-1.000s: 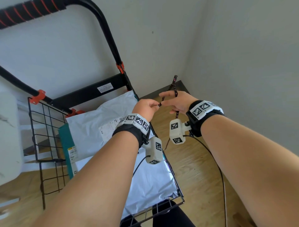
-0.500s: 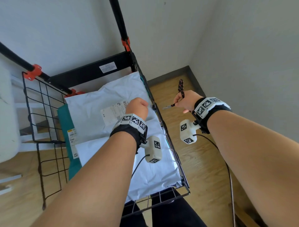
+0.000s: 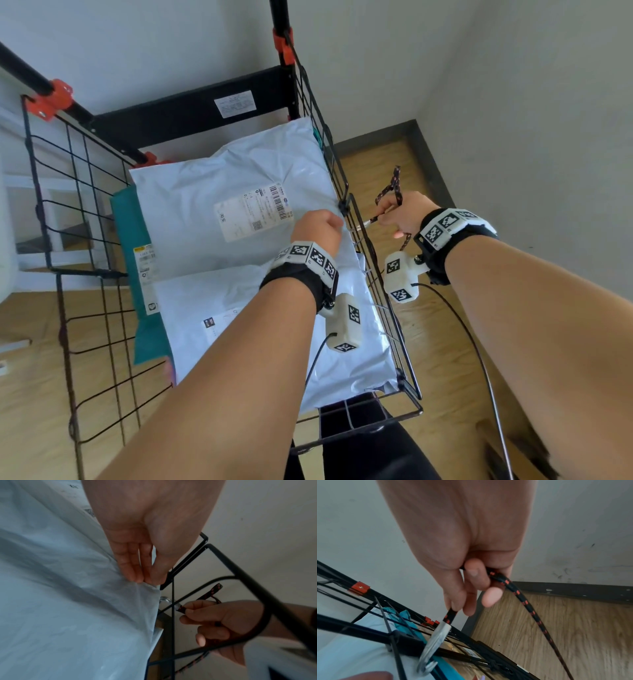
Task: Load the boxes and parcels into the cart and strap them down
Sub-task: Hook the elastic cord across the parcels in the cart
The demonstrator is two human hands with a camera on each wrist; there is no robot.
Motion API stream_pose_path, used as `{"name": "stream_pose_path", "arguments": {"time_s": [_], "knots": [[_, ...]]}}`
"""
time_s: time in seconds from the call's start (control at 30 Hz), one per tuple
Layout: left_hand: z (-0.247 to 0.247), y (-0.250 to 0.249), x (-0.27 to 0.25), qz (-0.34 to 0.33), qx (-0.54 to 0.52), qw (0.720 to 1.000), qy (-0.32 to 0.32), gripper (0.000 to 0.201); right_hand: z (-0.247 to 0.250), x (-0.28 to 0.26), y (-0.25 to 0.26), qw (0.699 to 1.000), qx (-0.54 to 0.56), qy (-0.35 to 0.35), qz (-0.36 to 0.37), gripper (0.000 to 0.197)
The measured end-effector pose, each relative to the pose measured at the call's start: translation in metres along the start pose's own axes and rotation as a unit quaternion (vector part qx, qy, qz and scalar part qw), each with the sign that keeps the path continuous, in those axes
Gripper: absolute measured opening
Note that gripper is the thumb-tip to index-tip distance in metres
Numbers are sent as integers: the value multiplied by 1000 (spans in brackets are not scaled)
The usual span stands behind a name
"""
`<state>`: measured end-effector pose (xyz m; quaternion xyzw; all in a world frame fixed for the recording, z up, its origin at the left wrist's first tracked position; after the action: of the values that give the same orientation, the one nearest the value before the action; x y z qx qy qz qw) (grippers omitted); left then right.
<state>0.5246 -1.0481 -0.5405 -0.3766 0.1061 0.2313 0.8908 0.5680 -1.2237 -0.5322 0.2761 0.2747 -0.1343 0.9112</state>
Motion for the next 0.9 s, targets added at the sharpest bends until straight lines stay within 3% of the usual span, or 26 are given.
{"name": "stream_pose_path", "arguments": {"time_s": [0.07, 0.27, 0.43, 0.57, 0.77, 0.9], "knots": [[-7, 3, -1, 11, -19, 1000, 11, 30, -2, 1, -1, 1000, 16, 9, 2, 12], [-21, -9, 0, -40, 38, 997, 63, 36, -7, 4, -5, 995, 79, 65, -10, 10], [-18, -11, 0, -25, 45, 998, 26, 24, -13, 8, -8, 992, 88, 83, -24, 9], [-8, -11, -2, -13, 35, 999, 3, 23, -8, 7, -9, 993, 95, 56, -34, 14], [49, 9, -2, 94, 58, 985, -134, 34, 11, 0, -11, 999, -15, 0, -52, 8], [84, 32, -8, 152, 153, 967, -133, 35, 17, -8, -5, 998, -35, -15, -51, 25]]}}
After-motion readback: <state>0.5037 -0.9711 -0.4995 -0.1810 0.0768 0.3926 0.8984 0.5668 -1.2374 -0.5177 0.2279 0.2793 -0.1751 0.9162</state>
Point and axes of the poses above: each hand's wrist, its own x-axis towards the middle knuckle, its own z-axis out of the back of the hand, y = z × x, the point moved 7 cm from there along x, towards the middle knuckle, and after that the axes turned 14 degrees about -y, right-handed, at the moved point
